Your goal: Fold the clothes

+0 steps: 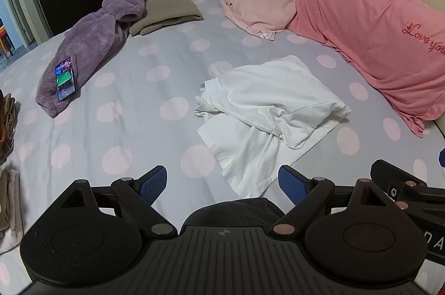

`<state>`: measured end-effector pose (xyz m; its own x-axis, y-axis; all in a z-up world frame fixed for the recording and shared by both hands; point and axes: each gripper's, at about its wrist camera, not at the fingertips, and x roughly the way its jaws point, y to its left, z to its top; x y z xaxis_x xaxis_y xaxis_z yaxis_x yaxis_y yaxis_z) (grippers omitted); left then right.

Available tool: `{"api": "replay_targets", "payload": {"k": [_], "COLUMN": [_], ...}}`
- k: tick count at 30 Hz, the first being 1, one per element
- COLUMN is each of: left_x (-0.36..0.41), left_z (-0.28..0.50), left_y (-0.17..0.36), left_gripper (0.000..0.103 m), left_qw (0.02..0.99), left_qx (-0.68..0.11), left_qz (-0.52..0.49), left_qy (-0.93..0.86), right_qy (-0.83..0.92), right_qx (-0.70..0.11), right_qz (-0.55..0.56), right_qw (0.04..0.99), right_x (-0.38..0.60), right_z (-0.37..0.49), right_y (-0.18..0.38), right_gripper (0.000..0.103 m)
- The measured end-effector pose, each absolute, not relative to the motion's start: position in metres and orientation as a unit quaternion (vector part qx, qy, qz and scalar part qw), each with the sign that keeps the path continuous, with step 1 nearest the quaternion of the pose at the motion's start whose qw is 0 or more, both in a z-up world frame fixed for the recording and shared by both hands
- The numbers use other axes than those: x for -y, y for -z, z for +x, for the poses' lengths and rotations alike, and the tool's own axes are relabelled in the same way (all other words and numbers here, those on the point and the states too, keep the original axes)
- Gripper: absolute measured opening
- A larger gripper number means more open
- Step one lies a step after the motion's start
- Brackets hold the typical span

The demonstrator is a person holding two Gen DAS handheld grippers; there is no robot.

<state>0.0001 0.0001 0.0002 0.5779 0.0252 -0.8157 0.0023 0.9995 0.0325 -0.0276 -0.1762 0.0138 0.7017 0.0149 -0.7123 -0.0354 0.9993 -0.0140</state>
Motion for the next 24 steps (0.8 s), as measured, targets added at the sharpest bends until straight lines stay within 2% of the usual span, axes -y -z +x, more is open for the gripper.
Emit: {"api": "replay_targets", "payload": {"k": [24], "left_x": [0.0031], "left_z": [-0.0009], "left_y": [0.0058], "left_gripper": [0.088], "left_qw": [0.888], "left_qx": [-0.461], "left_qz": [0.011], "left_qy": [-0.005], "right_qy": [-0.007], "right_qx": [-0.387], "right_qz": [-0.013], "right_qw": [0.922], "right_x": [0.1757], "right_z": [-0.0265], "right_y": [-0.0117], "right_gripper": [0.101]}}
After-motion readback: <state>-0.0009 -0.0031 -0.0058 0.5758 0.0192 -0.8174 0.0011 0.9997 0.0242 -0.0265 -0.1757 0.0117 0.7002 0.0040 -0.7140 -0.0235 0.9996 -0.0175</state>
